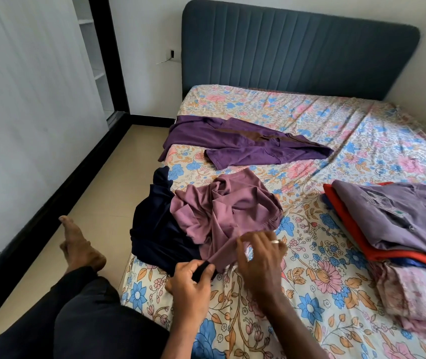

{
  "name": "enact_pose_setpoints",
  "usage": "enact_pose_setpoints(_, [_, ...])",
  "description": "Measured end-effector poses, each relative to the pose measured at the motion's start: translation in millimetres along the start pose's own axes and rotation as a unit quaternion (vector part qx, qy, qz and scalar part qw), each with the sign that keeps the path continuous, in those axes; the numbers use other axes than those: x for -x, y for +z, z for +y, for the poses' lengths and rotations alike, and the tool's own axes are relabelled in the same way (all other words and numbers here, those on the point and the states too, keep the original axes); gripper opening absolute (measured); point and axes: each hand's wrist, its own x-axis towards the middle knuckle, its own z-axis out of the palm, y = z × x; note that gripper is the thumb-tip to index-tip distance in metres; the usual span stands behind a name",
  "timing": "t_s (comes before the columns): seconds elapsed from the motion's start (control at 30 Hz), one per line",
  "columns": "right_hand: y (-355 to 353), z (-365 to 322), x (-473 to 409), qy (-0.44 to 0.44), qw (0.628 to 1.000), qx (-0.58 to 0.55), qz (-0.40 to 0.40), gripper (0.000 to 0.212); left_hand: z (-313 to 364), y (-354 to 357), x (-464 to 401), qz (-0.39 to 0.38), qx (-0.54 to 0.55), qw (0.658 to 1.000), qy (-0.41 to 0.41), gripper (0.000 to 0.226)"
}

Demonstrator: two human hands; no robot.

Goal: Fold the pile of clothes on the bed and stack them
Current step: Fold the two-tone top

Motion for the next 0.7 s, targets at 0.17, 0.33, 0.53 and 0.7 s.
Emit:
enact_pose_setpoints(0.17, [-12,28,-36,0.025,0.999,0.011,0.026,0.022,-2,2,0,-0.012,-0.008,1.000,-0.017,0.017])
enact_pose_setpoints(0.33, [-12,28,-39,-0.019,0.997,0.062,0.045,0.023,-1,0,1,-0.003,-0.029,0.999,-0.020,0.026])
enact_pose_setpoints(0.53, [-18,29,-33,-0.034,0.993,0.080,0.073,0.023,4,-2,4,-0.012,-0.023,1.000,-0.012,0.024])
enact_pose_setpoints(0.7, [-19,26,-20,-0.022,0.996,0.039,0.071,0.019,8,-6,4,-0.021,-0.019,1.000,0.007,0.027])
